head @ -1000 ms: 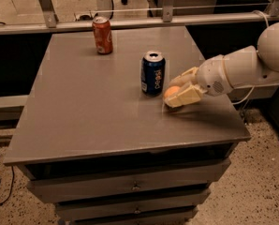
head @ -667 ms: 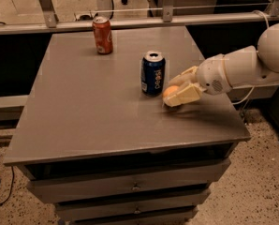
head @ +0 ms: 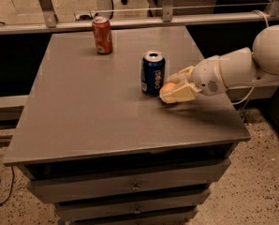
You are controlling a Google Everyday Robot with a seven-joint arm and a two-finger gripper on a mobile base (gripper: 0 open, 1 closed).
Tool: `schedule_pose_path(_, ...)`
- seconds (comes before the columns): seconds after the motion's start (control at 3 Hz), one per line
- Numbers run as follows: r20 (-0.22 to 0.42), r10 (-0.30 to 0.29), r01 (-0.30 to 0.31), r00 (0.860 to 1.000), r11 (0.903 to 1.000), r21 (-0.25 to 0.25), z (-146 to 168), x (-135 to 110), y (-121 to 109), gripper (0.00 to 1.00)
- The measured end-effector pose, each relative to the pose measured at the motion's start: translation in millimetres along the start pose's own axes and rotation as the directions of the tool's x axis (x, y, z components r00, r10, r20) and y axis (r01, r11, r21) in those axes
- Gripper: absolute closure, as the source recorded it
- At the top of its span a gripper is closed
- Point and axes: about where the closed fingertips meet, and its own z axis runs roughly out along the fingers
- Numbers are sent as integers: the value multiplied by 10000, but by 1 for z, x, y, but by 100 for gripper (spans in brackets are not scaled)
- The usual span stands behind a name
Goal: Move orange near pepsi can
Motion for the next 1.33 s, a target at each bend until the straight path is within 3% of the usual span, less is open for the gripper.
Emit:
schedule_pose_path(0.33,53,74,-73,10000,9999,-84,4,-1,2,10)
schedule_pose_path(0.67,67,128,-127,9999,9999,-114,5,0,3,0)
schedule_pose_path(1.33,336,220,-217,9992,9997,-88,-5,2,0,0)
